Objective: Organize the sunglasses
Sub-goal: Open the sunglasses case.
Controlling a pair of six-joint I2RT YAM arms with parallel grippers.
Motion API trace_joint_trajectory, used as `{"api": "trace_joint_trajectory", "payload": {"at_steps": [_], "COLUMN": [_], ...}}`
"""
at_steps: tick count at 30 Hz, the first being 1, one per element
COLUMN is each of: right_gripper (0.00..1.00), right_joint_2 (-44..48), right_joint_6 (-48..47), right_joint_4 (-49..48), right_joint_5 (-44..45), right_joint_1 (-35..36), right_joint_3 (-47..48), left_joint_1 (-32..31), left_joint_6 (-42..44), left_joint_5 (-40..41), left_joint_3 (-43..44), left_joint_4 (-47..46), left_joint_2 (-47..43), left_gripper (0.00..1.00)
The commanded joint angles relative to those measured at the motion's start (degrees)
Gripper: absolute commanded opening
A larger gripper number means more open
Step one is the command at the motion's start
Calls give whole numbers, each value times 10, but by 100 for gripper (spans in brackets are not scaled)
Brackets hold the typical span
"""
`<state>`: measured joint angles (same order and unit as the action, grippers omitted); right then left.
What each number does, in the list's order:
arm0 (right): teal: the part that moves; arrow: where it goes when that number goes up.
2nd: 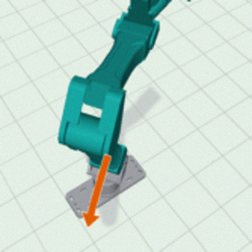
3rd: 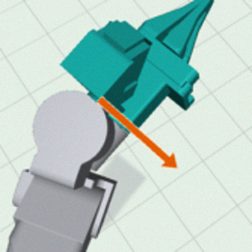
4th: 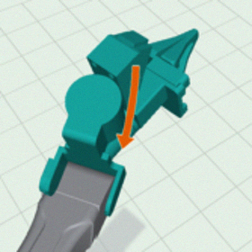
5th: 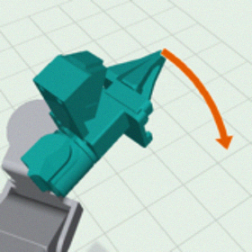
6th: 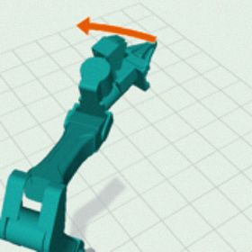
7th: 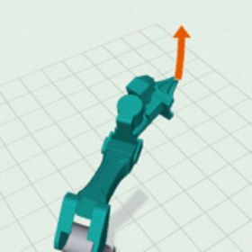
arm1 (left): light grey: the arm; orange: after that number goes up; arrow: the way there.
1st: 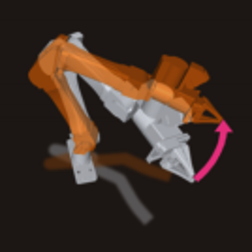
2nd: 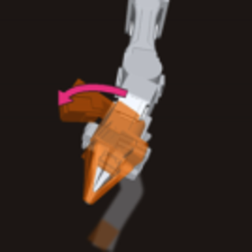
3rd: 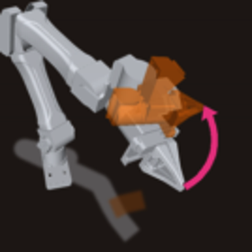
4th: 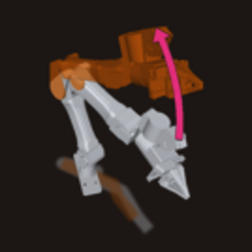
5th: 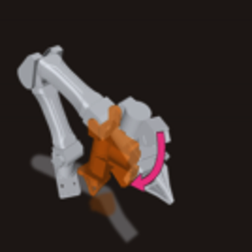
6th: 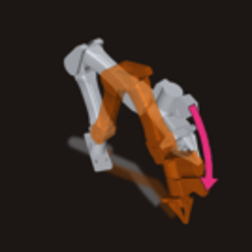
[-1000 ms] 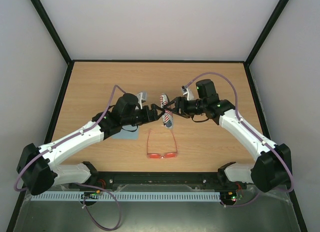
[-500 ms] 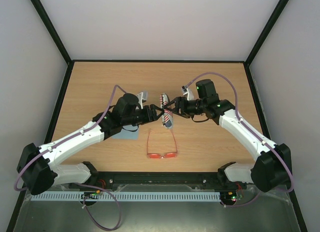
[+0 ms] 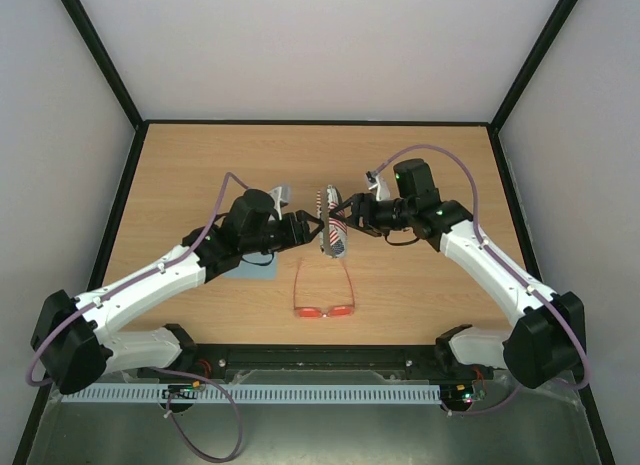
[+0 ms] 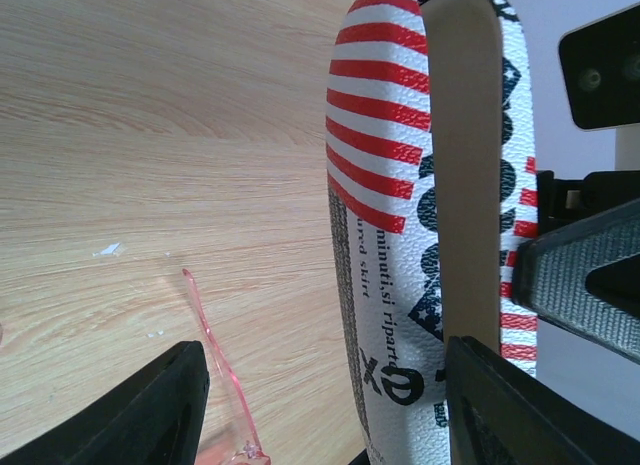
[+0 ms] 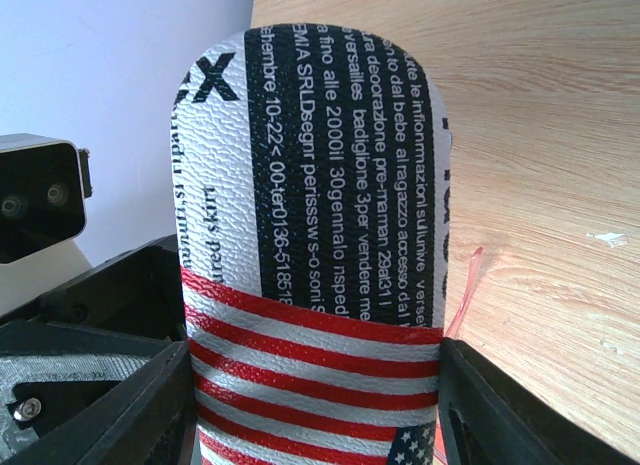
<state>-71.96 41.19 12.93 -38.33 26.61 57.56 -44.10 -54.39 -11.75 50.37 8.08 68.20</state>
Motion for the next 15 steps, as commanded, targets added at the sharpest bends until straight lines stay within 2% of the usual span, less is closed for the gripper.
{"api": "trace_joint_trajectory", "payload": {"at_steps": [1,15], "right_gripper": [17,17], "right_joint_2": [33,35], "right_joint_6": [9,-7], "right_joint_4": [-13,10], "right_joint_5": [-43,-24], "right_joint_1": [1,0], "right_joint_3": [31,26], "left_joint_1": [11,36], "left_joint_6": [14,22], "left_joint_5": [21,25], "left_joint_3": [-24,-22], "left_joint_4": [58,83], "left_joint_2": [4,-32], "left_gripper": [66,71]}}
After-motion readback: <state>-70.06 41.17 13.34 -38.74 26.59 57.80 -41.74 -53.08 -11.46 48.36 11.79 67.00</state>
